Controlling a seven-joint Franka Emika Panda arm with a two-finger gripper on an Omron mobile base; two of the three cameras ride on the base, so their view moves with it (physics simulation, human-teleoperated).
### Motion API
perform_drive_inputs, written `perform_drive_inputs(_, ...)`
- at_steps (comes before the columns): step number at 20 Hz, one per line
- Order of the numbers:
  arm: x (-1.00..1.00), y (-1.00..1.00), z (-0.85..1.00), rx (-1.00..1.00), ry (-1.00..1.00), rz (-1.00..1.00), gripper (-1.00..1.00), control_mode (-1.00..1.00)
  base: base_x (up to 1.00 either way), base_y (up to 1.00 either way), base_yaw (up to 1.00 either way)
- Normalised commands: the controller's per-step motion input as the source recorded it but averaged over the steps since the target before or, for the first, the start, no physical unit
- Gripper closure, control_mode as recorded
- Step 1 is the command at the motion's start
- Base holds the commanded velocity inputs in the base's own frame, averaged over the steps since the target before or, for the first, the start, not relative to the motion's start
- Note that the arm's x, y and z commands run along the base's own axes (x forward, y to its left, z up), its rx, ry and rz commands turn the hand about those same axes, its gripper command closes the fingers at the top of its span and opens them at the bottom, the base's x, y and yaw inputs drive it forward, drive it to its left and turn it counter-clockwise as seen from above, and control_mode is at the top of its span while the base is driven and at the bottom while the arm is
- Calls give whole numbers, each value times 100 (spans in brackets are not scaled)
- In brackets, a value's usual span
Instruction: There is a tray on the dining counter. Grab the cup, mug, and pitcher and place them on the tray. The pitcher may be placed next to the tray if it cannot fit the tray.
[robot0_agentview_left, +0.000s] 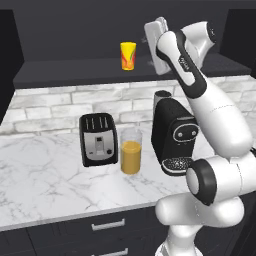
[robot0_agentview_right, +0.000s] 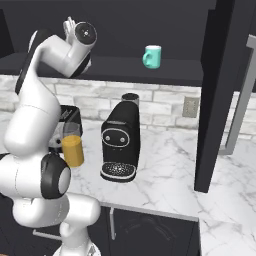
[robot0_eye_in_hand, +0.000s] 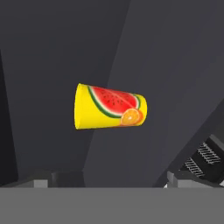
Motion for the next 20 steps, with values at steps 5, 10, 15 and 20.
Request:
perform_drive_inputs(5,27,0,0,0,0,-2,-100,-100,0,0,0)
perform_drive_inputs(10,25,1,-4,0,0,-1,-100,-100,0,0,0)
perform_drive_inputs(15,19,5,-7,0,0,0,-100,-100,0,0,0)
perform_drive_inputs(20,18,8,-8,0,0,0,-100,-100,0,0,0)
